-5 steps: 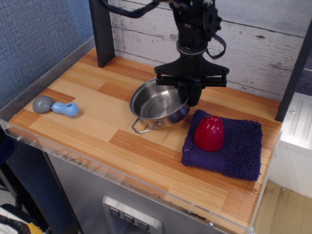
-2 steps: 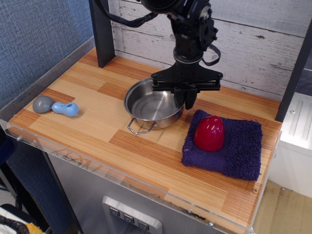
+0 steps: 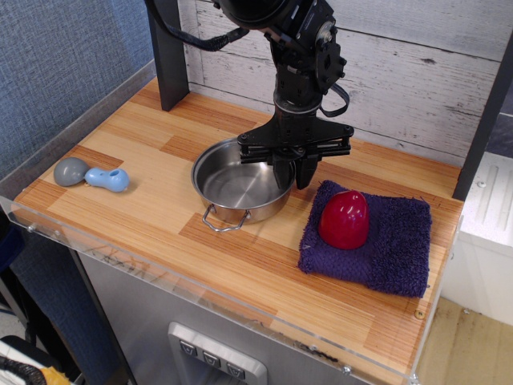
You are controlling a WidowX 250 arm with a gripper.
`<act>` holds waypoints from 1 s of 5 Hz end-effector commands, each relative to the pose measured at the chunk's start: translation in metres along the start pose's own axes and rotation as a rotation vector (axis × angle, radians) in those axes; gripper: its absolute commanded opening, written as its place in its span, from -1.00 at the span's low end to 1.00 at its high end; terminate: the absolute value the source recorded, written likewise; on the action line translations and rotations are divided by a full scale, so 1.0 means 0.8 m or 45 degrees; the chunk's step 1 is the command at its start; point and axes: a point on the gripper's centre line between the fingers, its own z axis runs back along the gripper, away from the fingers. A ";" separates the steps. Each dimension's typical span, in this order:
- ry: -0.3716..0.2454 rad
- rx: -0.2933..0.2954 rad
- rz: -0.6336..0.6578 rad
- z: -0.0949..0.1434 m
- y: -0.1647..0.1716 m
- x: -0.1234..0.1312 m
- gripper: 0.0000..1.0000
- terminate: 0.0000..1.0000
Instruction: Pick up the pot and place it on the left of the blue cloth
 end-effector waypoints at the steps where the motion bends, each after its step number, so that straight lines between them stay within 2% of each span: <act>1: -0.054 -0.016 0.029 0.025 0.000 0.006 1.00 -1.00; 3: -0.068 -0.057 0.048 0.040 0.001 0.013 1.00 -1.00; 4: -0.083 -0.095 0.056 0.064 -0.002 0.018 1.00 -1.00; 5: -0.134 -0.135 0.069 0.098 -0.002 0.024 1.00 -1.00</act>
